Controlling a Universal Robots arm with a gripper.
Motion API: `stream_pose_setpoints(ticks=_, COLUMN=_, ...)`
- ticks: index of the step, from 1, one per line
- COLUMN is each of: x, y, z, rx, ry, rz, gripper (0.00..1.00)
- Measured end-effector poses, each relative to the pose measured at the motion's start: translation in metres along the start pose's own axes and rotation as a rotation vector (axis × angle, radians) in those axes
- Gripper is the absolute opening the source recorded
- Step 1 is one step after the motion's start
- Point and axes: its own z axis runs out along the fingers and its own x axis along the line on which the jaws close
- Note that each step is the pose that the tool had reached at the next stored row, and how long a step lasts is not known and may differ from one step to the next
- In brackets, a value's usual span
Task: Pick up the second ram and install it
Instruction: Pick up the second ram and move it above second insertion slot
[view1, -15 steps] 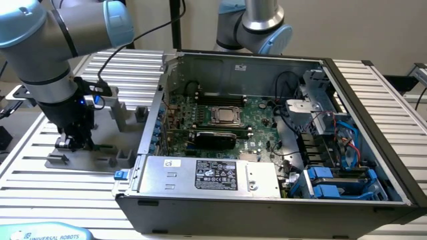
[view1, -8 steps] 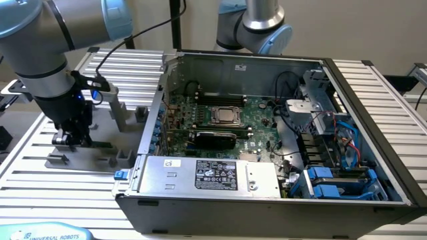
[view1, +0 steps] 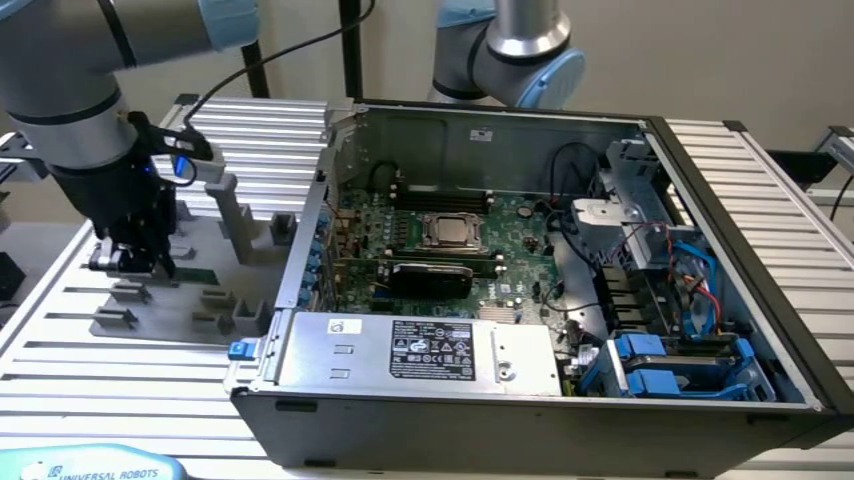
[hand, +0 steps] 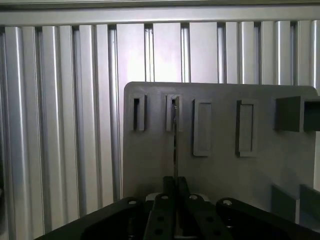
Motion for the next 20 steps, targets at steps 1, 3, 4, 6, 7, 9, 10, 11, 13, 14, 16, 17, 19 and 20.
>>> stream_pose_setpoints(ticks=1, x=0.0, y=-0.0001, z=-0.0043, rx=-0.0005, ry=-0.0001, rz=0.0, gripper=0.14)
stream_pose_setpoints(ticks=3, x=0.0, y=-0.0005, z=-0.0138, rx=-0.002, ry=0.0001, rz=0.0, gripper=0.14)
stream_pose_setpoints(ticks=4, x=0.0, y=-0.0007, z=-0.0183, rx=-0.0025, ry=0.0, rz=0.0, gripper=0.14)
stream_pose_setpoints(ticks=6, x=0.0, y=-0.0014, z=-0.0272, rx=-0.0031, ry=0.0001, rz=0.0, gripper=0.14)
stream_pose_setpoints(ticks=7, x=0.0, y=-0.0019, z=-0.0321, rx=-0.0031, ry=0.0, rz=0.0, gripper=0.14)
stream_pose_setpoints(ticks=9, x=0.0, y=-0.003, z=-0.0411, rx=-0.0032, ry=0.0, rz=0.0, gripper=0.14)
stream_pose_setpoints(ticks=10, x=-0.001, y=-0.0036, z=-0.0456, rx=-0.0031, ry=0.0, rz=0.0, gripper=0.14)
stream_pose_setpoints(ticks=11, x=-0.001, y=-0.0043, z=-0.0502, rx=-0.0032, ry=0.0001, rz=0.0, gripper=0.14)
stream_pose_setpoints(ticks=13, x=-0.001, y=-0.0064, z=-0.0592, rx=-0.0031, ry=0.0, rz=0.0, gripper=0.14)
stream_pose_setpoints(ticks=14, x=-0.001, y=-0.0079, z=-0.064, rx=-0.0032, ry=0.0001, rz=0.0, gripper=0.14)
stream_pose_setpoints(ticks=16, x=-0.001, y=-0.0114, z=-0.0731, rx=-0.003, ry=0.0, rz=0.0, gripper=0.14)
stream_pose_setpoints(ticks=17, x=-0.001, y=-0.0138, z=-0.0777, rx=-0.0031, ry=0.0001, rz=0.0, gripper=0.14)
stream_pose_setpoints(ticks=19, x=-0.001, y=-0.0196, z=-0.0868, rx=-0.0031, ry=0.0, rz=0.0, gripper=0.14)
stream_pose_setpoints(ticks=20, x=-0.002, y=-0.0226, z=-0.0915, rx=-0.0032, ry=0.0001, rz=0.0, gripper=0.14)
